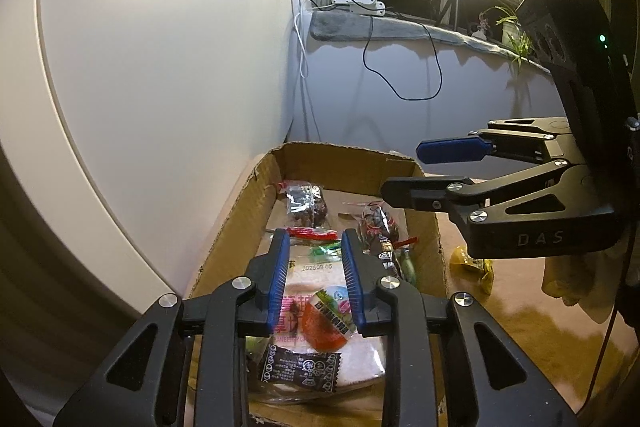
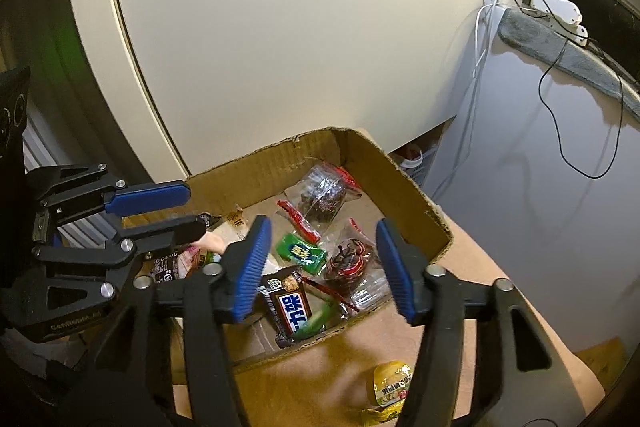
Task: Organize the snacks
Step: 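Grasp the yellow-green pouch with the left tool while the right tool grasps the yellow candy packet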
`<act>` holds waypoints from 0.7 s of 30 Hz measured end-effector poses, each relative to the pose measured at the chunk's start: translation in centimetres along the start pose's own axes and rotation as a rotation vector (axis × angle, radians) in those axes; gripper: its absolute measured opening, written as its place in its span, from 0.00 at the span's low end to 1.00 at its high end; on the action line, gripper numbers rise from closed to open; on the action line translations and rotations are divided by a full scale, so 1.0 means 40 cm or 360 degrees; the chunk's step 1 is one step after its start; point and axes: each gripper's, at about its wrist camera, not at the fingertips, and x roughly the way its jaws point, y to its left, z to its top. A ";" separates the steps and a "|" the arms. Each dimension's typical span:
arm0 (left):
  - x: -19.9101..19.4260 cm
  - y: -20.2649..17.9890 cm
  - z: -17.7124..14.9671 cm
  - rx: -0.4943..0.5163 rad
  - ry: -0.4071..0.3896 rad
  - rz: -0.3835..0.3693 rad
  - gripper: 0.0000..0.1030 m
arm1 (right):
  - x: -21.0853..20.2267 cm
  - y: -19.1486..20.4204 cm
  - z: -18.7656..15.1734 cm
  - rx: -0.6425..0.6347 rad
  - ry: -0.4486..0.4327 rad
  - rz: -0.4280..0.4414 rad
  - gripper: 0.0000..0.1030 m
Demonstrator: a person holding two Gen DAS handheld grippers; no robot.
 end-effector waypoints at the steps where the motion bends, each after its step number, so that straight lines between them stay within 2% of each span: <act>1: -0.003 -0.001 -0.001 0.0000 -0.0002 0.0000 0.25 | -0.004 -0.001 0.001 0.0004 -0.0005 -0.0006 0.63; 5: -0.014 -0.007 0.001 0.0007 -0.0013 -0.0002 0.25 | -0.028 -0.011 -0.004 0.0026 -0.0039 -0.0016 0.72; 13: -0.044 -0.040 -0.002 0.0017 -0.0033 -0.0043 0.25 | -0.085 -0.031 -0.036 0.0026 -0.0062 -0.0051 0.73; 21: -0.070 -0.115 -0.013 0.0063 -0.0034 -0.0141 0.25 | -0.141 -0.091 -0.133 0.0034 -0.0007 -0.0096 0.73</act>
